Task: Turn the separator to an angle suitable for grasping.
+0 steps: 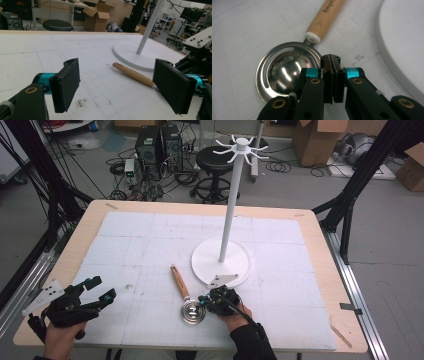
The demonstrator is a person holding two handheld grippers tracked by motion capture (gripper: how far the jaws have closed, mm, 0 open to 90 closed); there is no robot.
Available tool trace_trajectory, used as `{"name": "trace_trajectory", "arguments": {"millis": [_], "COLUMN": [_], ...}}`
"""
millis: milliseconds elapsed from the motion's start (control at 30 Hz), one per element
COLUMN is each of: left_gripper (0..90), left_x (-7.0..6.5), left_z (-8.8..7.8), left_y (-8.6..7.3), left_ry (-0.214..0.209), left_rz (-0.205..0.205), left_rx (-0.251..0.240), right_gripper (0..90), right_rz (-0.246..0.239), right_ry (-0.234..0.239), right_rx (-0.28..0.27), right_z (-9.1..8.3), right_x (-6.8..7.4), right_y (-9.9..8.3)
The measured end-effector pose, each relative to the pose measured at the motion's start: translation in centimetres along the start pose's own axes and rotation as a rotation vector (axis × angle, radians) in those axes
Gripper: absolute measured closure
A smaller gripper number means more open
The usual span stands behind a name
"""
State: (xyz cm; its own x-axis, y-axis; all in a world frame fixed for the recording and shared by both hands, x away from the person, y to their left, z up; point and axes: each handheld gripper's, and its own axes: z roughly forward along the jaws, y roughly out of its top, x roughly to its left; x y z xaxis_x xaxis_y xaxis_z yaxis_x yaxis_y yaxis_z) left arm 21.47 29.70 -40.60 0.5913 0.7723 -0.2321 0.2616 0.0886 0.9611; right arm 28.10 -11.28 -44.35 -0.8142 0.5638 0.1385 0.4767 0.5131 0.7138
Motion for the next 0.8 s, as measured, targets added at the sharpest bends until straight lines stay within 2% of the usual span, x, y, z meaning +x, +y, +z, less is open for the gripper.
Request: {"name": "trace_trajectory", "arguments": {"millis": [100,167,200,267,300,333,400,467,633,800], "left_gripper": [22.2,22.3,22.4,22.5,22.5,22.5,22.5,22.5,22.5,22.5], "left_x": [0.0,0.0,0.0,0.0,0.0,0.0,0.0,0.0,0.0,0.0], "left_z": [0.0,-0.1,-0.1,-0.1,-0.1,-0.1,-0.1,-0.1,-0.1,-0.1], "left_y": [0.0,0.0,0.0,0.1,0.0,0.0,0.0,0.0,0.0,0.0], "left_ry": [0.0,0.002,0.002,0.003,0.003,0.002,0.001,0.0,-0.001,0.0], "left_rz": [0.001,0.002,0.002,0.002,0.001,0.001,0.002,0.0,-0.001,-0.001], "left_rx": [0.0,-0.005,-0.005,-0.009,-0.007,-0.006,-0.006,-0.007,-0.008,-0.007], "right_gripper": [88.8,88.8,88.8,88.8,88.8,88.8,88.8,88.8,88.9,88.9], "right_rz": [-0.004,-0.028,-0.04,-0.027,-0.011,0.008,0.031,0.036,0.031,0.008], "right_ry": [0.029,0.109,0.111,0.072,0.03,-0.013,-0.061,-0.055,0.0,0.008], "right_rx": [-0.001,-0.01,-0.024,-0.047,-0.049,-0.043,-0.028,-0.036,-0.038,-0.044], "right_z": [0.2,0.4,0.4,0.4,0.4,0.6,1.1,1.5,2.4,3.1], "right_x": [0.3,0.5,0.7,0.5,0.3,0.1,-0.2,-0.2,0.9,1.8], "right_y": [0.0,0.1,0.1,0.4,0.5,0.6,0.8,1.0,1.4,1.8]}}
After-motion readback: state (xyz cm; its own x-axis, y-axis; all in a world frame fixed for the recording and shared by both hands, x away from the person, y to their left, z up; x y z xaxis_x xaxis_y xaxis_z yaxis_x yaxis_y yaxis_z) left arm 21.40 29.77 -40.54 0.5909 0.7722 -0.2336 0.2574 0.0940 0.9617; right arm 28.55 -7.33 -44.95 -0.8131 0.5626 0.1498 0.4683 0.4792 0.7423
